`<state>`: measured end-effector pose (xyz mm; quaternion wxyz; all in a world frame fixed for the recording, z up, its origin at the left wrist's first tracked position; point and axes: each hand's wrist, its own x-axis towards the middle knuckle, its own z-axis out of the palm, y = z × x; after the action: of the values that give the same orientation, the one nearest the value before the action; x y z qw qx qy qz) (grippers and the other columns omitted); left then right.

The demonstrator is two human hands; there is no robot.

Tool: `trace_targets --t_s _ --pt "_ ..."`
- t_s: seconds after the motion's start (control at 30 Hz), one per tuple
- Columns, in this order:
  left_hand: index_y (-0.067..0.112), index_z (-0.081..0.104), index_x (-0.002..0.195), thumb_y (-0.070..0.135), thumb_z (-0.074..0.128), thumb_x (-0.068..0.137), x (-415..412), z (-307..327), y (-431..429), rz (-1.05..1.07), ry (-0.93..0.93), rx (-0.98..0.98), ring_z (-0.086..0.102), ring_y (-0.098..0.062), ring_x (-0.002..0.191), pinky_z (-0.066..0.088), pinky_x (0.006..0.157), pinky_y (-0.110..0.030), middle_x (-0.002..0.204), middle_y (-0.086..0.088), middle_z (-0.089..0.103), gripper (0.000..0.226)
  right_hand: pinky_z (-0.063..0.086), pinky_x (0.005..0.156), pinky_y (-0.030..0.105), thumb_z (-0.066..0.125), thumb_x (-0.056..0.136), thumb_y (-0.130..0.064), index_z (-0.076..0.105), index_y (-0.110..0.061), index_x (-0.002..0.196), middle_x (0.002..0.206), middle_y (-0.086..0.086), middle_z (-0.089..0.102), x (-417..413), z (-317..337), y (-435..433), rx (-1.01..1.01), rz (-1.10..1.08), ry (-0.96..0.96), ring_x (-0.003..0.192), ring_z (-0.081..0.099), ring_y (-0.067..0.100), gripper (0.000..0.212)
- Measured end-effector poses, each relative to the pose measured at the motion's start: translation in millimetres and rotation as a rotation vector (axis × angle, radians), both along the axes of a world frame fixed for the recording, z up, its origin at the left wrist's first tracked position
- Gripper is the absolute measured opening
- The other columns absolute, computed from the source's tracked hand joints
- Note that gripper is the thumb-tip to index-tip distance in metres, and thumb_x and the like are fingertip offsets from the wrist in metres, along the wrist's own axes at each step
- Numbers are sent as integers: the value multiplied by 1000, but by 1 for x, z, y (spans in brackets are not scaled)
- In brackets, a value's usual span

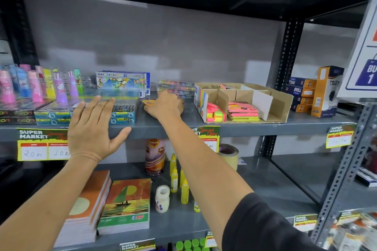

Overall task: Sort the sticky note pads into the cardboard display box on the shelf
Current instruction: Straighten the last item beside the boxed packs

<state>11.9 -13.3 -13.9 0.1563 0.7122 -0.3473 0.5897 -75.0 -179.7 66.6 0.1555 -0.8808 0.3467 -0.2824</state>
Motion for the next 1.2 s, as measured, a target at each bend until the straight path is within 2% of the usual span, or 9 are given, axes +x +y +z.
trace_targets --t_s 0.13,0.33,0.43,0.57,0.7,0.77,1.03,1.2 --pt "2 52 135 62 34 92 0 0 0 -6 6 -1 51 -36 128 30 113 -48 125 -21 62 76 49 74 35 75 68 -55 62 -13 109 111 13 63 -7 -1 3 -29 21 -101 105 59 33 60" --pt "3 53 134 61 37 92 0 0 0 -16 -7 -8 53 -35 126 32 111 -49 121 -20 64 74 51 76 37 72 69 -58 65 -14 96 99 11 68 -20 0 7 -88 37 -247 99 60 32 52" --pt "3 54 133 61 36 91 -1 1 0 -19 -4 -11 53 -35 126 33 111 -49 121 -20 64 74 49 76 37 69 70 -57 65 -14 93 94 11 69 -38 4 6 -169 22 -355 95 60 32 49" --pt "2 54 133 61 37 91 -2 1 1 -20 0 -3 53 -36 126 33 111 -50 122 -21 63 74 42 71 36 69 71 -52 67 -16 80 80 7 70 -73 18 0 -279 -27 -568 84 59 31 37" --pt "2 54 133 60 38 91 -4 1 1 -31 0 -6 53 -36 125 34 110 -50 121 -21 64 74 42 69 34 67 69 -58 67 -21 82 80 1 70 -106 33 -12 -302 -68 -675 83 59 23 39" --pt "2 54 132 60 38 91 -4 2 1 -35 -7 -9 54 -36 125 34 110 -50 121 -21 64 73 35 64 31 65 67 -64 65 -24 80 80 -1 68 -119 39 -20 -282 -102 -740 82 59 22 41" --pt "2 55 132 61 36 91 -2 1 1 -26 2 -6 52 -37 126 32 111 -49 121 -22 63 74 36 67 29 67 66 -64 68 -21 80 80 0 69 -164 28 -69 -260 -295 -744 79 55 19 45" --pt "3 55 131 61 39 90 1 0 1 -22 1 -2 52 -35 127 33 111 -49 122 -20 64 73 41 69 34 71 67 -60 69 -15 78 80 8 70 -184 8 -92 -294 -355 -668 82 59 29 47"
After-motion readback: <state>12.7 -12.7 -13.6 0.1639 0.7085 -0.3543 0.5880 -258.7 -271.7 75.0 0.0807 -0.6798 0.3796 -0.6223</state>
